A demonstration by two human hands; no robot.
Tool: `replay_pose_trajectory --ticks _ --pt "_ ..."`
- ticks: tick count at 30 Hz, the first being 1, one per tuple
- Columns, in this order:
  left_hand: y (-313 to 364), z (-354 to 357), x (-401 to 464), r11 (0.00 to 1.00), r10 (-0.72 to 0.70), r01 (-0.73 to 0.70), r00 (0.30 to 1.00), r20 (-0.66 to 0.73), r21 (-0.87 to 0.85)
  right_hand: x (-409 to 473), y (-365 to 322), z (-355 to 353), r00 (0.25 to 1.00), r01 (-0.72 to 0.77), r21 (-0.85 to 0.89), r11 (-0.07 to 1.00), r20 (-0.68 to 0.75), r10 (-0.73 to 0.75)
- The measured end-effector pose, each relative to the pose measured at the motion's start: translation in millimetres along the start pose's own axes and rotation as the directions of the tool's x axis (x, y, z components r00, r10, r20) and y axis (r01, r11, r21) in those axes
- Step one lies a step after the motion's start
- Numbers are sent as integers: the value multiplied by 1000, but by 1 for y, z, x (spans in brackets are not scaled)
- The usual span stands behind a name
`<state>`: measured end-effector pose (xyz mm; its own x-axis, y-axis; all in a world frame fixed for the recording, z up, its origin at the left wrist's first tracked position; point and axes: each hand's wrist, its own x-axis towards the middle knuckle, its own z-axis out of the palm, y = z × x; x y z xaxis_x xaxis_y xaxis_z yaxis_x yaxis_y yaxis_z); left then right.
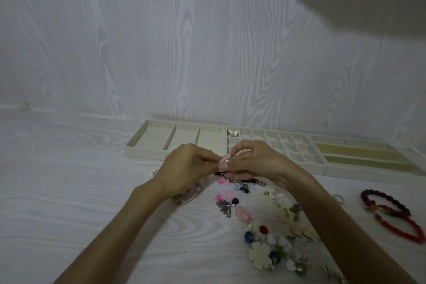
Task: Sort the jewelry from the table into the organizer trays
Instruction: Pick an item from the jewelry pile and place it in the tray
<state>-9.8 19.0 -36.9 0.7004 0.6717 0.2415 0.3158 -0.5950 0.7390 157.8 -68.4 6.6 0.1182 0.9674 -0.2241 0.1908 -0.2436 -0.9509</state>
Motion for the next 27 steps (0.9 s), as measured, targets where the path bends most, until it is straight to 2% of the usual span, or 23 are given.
replay_pose_trajectory --ticks 2,6,10,14,17,19,22,27 --pt "-1 0 1 1000 -2 2 1000 1 -2 1 1 -3 1000 3 0 1000 0 -3" --pt "-6 -1 5 1000 4 -4 1000 -5 31 0 -1 -15 1000 -4 -118 993 -15 2" --pt "3 -7 20 1000 18 -17 999 27 -19 -2 -5 -24 992 67 -201 977 -95 -87" --pt "18 -15 57 1000 18 -18 999 43 3 11 -10 -32 945 177 -109 978 -259 -199" --pt "17 -15 90 997 -40 40 999 2 62 36 -15 -41 919 194 -47 980 -339 -199" --pt "11 -8 107 982 -101 106 994 -42 155 54 -14 -45 911 178 -83 981 -362 -196" --pt "0 7 119 957 -157 170 985 -72 235 74 -5 -55 916 107 -191 976 -362 -172" --pt "-6 11 123 945 -158 154 987 -10 288 90 5 -74 957 34 -355 934 -257 -133"
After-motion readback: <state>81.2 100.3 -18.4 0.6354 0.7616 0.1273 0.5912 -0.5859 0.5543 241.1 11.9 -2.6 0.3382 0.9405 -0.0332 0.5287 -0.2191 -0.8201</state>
